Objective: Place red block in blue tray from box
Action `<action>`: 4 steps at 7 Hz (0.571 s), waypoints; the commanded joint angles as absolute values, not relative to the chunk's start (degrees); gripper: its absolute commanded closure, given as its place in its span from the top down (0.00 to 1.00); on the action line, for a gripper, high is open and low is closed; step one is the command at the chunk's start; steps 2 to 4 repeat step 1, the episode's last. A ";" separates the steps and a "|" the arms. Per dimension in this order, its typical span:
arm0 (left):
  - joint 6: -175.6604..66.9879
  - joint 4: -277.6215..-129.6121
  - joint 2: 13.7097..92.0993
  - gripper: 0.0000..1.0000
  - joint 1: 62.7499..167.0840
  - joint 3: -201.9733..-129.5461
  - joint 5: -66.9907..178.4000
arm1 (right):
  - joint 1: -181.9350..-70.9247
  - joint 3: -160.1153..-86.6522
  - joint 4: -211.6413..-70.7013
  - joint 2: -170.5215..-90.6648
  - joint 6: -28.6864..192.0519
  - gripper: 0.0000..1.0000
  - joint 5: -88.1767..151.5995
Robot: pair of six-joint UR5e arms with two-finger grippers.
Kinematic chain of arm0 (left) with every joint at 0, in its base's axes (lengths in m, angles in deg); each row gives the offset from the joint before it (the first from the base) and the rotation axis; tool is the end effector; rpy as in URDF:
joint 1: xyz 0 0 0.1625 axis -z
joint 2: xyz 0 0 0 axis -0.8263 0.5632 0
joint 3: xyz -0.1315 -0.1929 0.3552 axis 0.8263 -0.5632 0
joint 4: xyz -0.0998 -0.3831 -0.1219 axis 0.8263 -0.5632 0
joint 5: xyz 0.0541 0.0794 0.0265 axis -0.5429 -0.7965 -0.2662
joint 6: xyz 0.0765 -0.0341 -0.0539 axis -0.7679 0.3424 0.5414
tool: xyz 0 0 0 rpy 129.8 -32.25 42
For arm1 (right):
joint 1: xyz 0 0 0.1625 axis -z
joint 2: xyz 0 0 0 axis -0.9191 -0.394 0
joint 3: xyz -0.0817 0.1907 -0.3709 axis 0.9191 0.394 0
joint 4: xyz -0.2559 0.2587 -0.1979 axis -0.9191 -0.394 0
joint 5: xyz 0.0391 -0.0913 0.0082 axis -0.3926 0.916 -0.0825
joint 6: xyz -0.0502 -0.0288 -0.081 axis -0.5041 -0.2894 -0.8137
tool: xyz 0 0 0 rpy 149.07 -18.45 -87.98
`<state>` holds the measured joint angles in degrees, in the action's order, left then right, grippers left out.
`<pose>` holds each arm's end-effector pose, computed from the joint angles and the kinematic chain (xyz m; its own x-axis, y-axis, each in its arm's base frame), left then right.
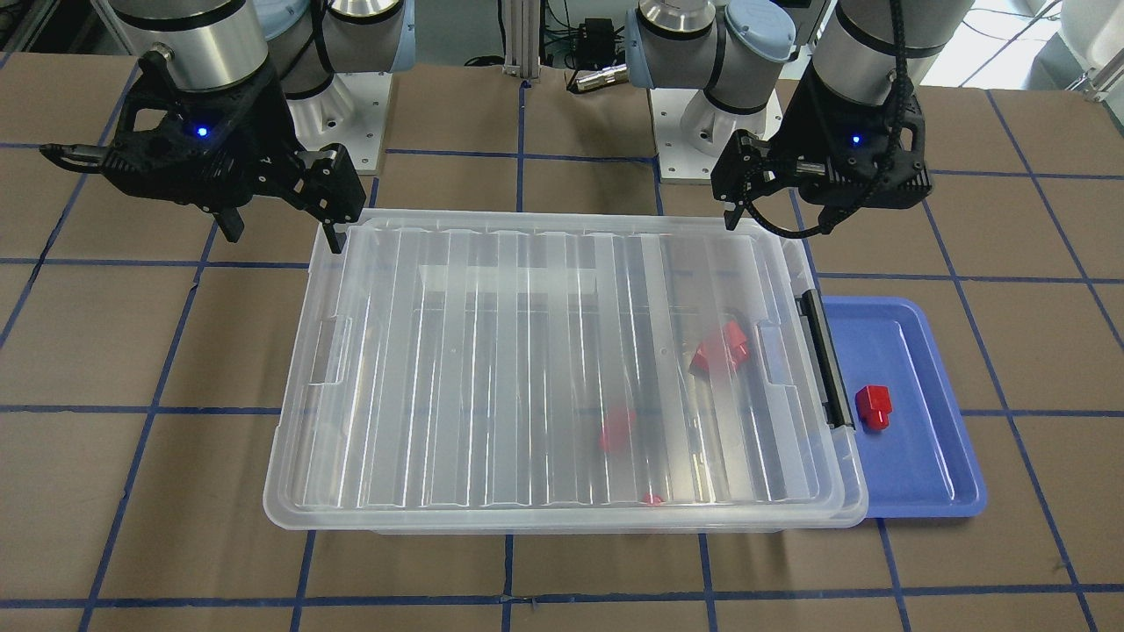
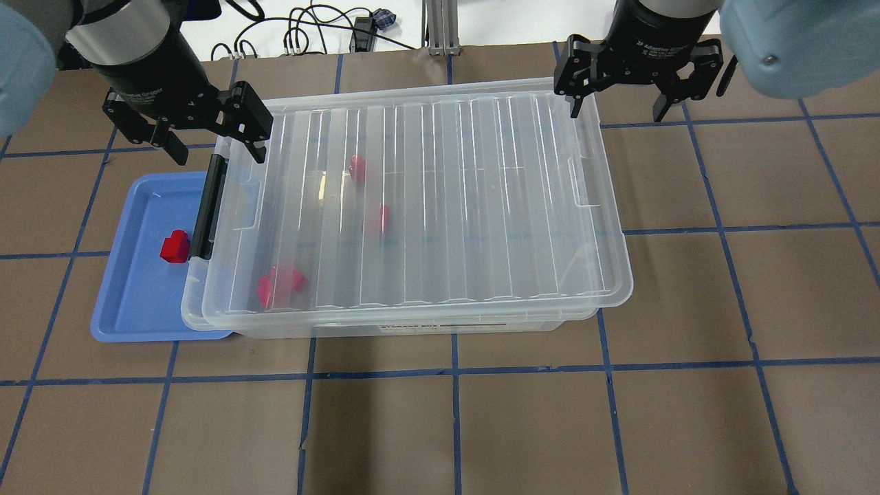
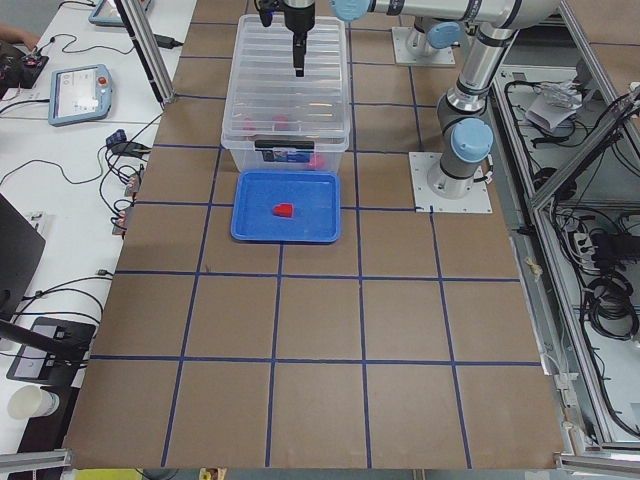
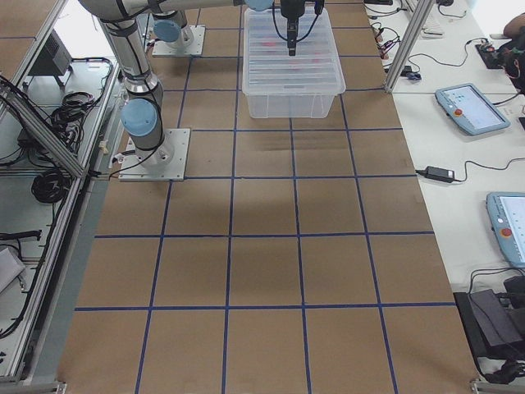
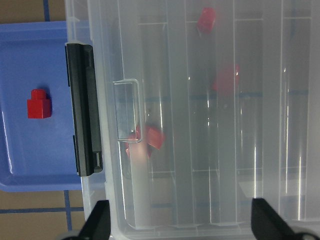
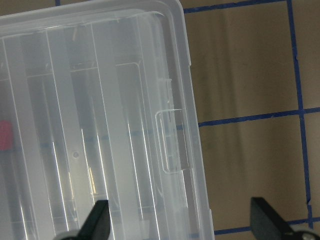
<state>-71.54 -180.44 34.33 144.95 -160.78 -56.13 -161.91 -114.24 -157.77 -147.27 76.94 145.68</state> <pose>-0.1260 -0.5004 0.5082 -0.9995 0.0297 -0.0051 0.0297 0.9996 0.0021 0.1781 -0.5135 0.5169 -0.9932 0.1163 -0.0055 0.1162 0.9875 -0.1069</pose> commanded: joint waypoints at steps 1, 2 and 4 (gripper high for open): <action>-71.53 -180.41 34.19 1.00 145.11 -160.75 -56.36 | -161.90 -114.41 -157.85 -147.27 76.96 1.00 145.53; -71.53 -180.41 34.19 1.00 145.11 -160.75 -56.36 | -161.90 -114.41 -157.85 -147.27 76.96 1.00 145.53; -71.53 -180.41 34.19 1.00 145.11 -160.75 -56.36 | -161.90 -114.41 -157.85 -147.27 76.96 1.00 145.53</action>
